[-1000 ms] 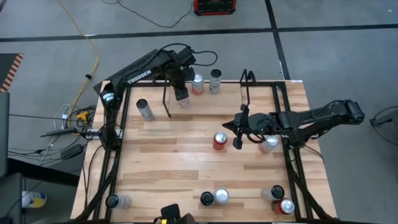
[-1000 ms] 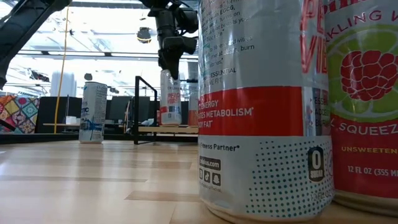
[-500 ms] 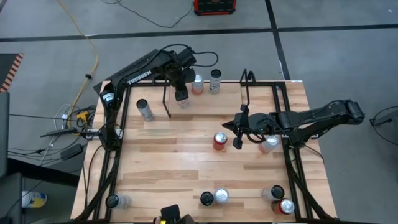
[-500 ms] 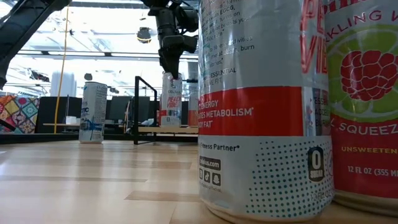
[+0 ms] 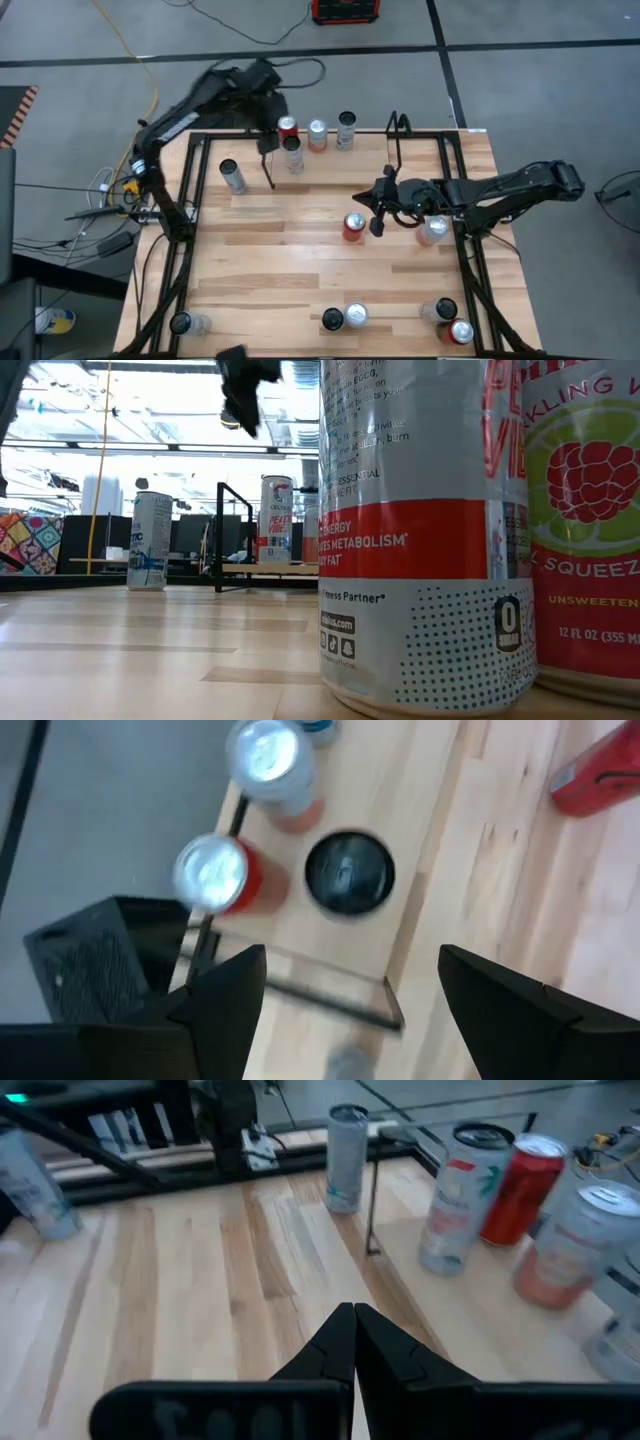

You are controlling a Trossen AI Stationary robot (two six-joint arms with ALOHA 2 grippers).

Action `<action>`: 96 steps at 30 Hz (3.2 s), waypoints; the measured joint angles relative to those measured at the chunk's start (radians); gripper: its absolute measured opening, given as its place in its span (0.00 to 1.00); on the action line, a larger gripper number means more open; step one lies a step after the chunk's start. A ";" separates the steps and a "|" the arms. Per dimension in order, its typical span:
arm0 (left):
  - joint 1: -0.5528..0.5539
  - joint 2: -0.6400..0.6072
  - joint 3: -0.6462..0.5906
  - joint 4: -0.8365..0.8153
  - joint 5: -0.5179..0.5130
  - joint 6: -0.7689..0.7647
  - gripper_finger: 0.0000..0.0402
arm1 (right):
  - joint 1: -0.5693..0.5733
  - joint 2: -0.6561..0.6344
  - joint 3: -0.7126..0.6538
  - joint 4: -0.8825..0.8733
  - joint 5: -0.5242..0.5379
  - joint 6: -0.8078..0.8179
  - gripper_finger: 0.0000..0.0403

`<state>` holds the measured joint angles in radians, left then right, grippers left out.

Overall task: Place canned beverage on shelf
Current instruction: Put the top white pink soda can on the shelf

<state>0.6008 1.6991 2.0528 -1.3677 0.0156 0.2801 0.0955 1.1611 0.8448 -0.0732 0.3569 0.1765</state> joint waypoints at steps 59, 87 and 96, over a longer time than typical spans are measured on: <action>-0.127 -1.695 -2.042 1.492 0.209 -0.371 0.70 | -0.388 0.785 0.864 -0.122 -0.246 -0.110 0.95; -0.562 -1.690 -2.041 1.393 0.047 -0.407 0.70 | -0.425 0.809 0.863 -0.136 -0.229 -0.107 0.99; -0.562 -1.690 -2.040 1.393 0.047 -0.407 0.70 | -0.419 0.860 0.862 -0.093 -0.225 -0.125 0.99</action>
<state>0.0387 0.0086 0.0124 0.0254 0.0624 -0.1272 -0.3234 2.0210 1.7065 -0.1666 0.1319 0.0517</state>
